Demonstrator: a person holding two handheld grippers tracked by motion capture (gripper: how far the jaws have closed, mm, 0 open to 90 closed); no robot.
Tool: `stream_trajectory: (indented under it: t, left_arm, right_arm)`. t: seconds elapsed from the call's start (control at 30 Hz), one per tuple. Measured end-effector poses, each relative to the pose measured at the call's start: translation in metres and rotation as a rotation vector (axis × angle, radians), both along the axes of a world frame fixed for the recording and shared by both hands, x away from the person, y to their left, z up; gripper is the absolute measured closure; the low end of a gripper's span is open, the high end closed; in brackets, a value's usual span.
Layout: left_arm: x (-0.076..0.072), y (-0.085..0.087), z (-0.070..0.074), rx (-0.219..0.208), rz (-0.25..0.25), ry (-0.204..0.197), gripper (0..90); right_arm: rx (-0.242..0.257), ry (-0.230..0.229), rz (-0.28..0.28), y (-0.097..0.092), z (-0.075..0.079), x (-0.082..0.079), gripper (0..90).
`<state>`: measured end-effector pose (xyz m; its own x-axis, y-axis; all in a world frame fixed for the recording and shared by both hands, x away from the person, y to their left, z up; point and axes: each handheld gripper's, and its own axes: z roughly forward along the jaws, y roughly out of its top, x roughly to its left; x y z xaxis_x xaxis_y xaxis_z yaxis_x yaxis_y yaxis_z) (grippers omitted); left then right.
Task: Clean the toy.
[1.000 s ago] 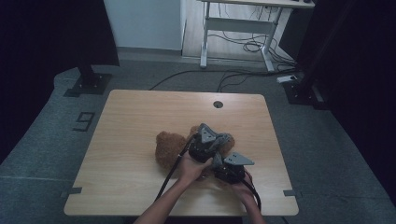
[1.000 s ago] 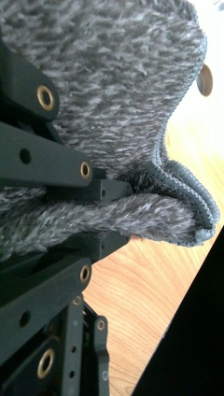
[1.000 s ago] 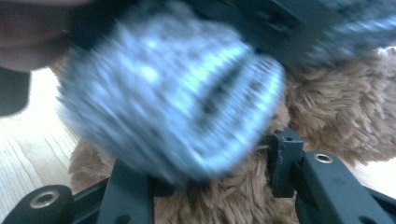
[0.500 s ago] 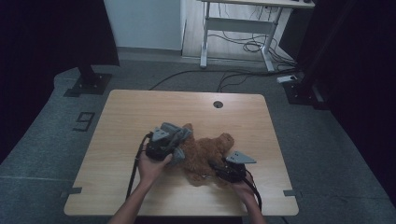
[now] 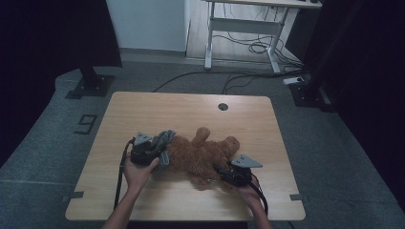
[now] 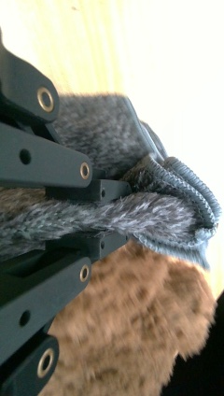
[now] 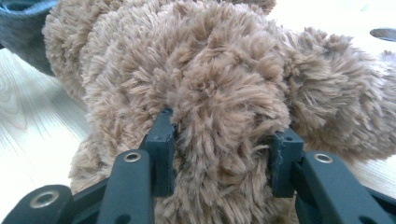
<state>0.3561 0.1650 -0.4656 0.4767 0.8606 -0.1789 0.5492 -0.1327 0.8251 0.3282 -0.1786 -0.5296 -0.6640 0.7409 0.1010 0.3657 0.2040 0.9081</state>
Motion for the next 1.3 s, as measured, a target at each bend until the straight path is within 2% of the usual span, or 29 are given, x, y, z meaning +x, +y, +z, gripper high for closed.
stream_trajectory:
  t: [0.13, 0.2, 0.27, 0.37, 0.47, 0.57, 0.63, 0.67, 0.73, 0.8, 0.87, 1.0, 1.13, 1.17, 1.2, 1.3]
  left_arm:
    - [0.000, -0.029, 0.024, -0.009, -0.065, -0.041, 79.2]
    - [0.002, -0.052, 0.034, 0.002, -0.110, -0.059, 79.3]
    - [0.004, -0.078, 0.041, 0.011, -0.158, -0.069, 79.3]
    - [0.008, -0.126, 0.048, 0.062, -0.228, -0.087, 79.2]
    - [0.013, -0.167, 0.047, 0.109, -0.279, -0.078, 79.2]
    - [0.022, -0.201, 0.037, 0.156, -0.319, -0.037, 79.2]
    - [0.027, -0.211, 0.028, 0.185, -0.326, -0.012, 79.1]
    - [0.031, -0.214, 0.019, 0.213, -0.319, 0.002, 79.1]
    - [0.035, -0.211, 0.007, 0.235, -0.312, 0.022, 79.0]
    - [0.037, -0.203, 0.002, 0.175, -0.300, 0.034, 79.0]
    - [0.037, -0.194, 0.005, 0.154, -0.291, 0.036, 79.0]
    - [0.034, -0.178, 0.010, 0.167, -0.266, 0.021, 78.9]
    - [0.030, -0.152, 0.012, 0.194, -0.218, 0.006, 78.9]
    - [0.029, -0.141, 0.013, 0.202, -0.202, 0.006, 79.0]
    - [0.028, -0.131, 0.012, 0.202, -0.191, 0.007, 79.0]
    - [0.024, -0.108, 0.014, 0.164, -0.181, 0.009, 79.0]
  right_arm:
    - [-0.002, -0.001, 0.002, 0.000, 0.000, 0.000, 54.2]
    - [-0.002, -0.002, 0.002, 0.000, 0.000, 0.000, 54.2]
    - [-0.001, -0.007, -0.002, 0.000, 0.000, -0.001, 54.2]
    - [-0.002, -0.009, -0.005, 0.001, -0.001, -0.002, 54.2]
    - [-0.010, -0.015, -0.006, 0.001, 0.000, -0.003, 54.2]
    - [-0.011, -0.015, -0.007, 0.001, 0.000, -0.004, 54.1]
    - [-0.012, -0.015, -0.005, 0.001, 0.000, -0.004, 54.1]
    - [-0.012, -0.016, -0.005, 0.001, 0.000, -0.004, 54.2]
    - [-0.010, -0.012, -0.002, 0.001, 0.000, -0.004, 54.1]
    - [-0.012, -0.013, -0.001, 0.001, -0.001, -0.003, 54.1]
    - [-0.010, -0.010, 0.001, 0.001, -0.001, -0.003, 54.1]
    - [-0.003, 0.000, 0.010, -0.001, 0.000, -0.002, 53.8]
    - [0.000, 0.004, 0.007, -0.001, 0.000, -0.001, 53.5]
    - [0.002, 0.004, 0.007, -0.001, 0.000, -0.001, 53.4]
    - [0.005, 0.003, 0.006, -0.001, -0.001, -0.001, 53.3]
    - [0.007, 0.005, 0.005, -0.001, -0.001, -0.001, 53.3]
